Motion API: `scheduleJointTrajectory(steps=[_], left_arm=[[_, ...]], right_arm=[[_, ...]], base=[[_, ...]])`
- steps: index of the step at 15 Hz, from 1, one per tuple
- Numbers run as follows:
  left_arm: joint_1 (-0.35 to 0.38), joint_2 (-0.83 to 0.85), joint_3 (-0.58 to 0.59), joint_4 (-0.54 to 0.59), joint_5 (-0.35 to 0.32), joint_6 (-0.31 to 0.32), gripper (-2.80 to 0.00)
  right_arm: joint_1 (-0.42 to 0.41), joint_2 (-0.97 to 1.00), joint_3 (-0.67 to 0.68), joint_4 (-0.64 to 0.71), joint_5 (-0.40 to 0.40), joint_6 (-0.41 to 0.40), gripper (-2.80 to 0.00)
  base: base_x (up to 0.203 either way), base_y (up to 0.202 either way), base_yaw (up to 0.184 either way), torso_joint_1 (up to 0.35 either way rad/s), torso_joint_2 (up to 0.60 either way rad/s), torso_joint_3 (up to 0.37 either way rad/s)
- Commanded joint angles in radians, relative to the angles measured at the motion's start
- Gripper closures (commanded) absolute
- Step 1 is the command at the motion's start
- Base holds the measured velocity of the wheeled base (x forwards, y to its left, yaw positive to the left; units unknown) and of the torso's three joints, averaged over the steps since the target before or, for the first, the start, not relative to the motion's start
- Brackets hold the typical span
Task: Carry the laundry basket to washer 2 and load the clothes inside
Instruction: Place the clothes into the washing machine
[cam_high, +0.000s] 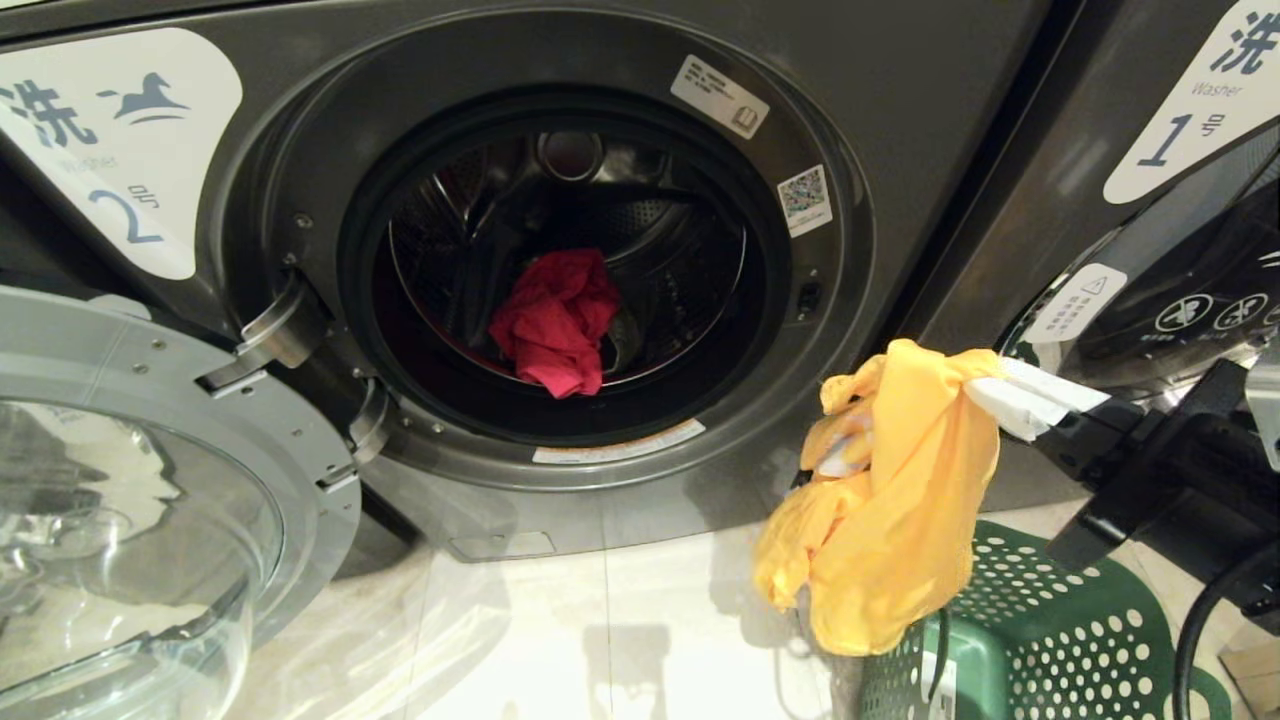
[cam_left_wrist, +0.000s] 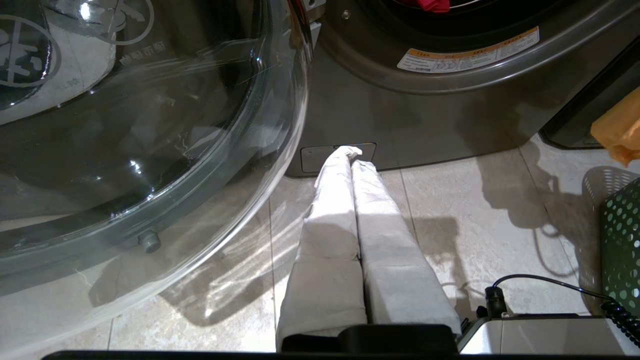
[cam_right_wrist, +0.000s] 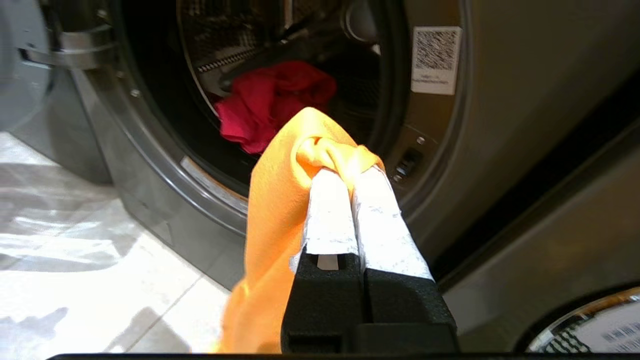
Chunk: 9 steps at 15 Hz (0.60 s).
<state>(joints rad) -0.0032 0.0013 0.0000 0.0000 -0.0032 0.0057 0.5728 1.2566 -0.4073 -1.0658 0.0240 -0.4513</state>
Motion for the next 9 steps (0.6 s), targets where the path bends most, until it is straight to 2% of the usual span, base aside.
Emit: scheduleJointTrajectory(steps=[1,9], left_arm=[[0.000,0.000,0.000,0.000,0.000,0.000,0.00],[0.000,0.000,0.000,0.000,0.000,0.000,0.00]], right_arm=[[0.032,0.008,-0.002,-0.011,-0.001,-0.003,0.00],[0.032,0.007,-0.001,-0.031,-0.007,-0.003,0.00]], base=[[0.000,0.000,0.000,0.000,0.00,0.000],[0.000,0.000,0.000,0.000,0.00,0.000]])
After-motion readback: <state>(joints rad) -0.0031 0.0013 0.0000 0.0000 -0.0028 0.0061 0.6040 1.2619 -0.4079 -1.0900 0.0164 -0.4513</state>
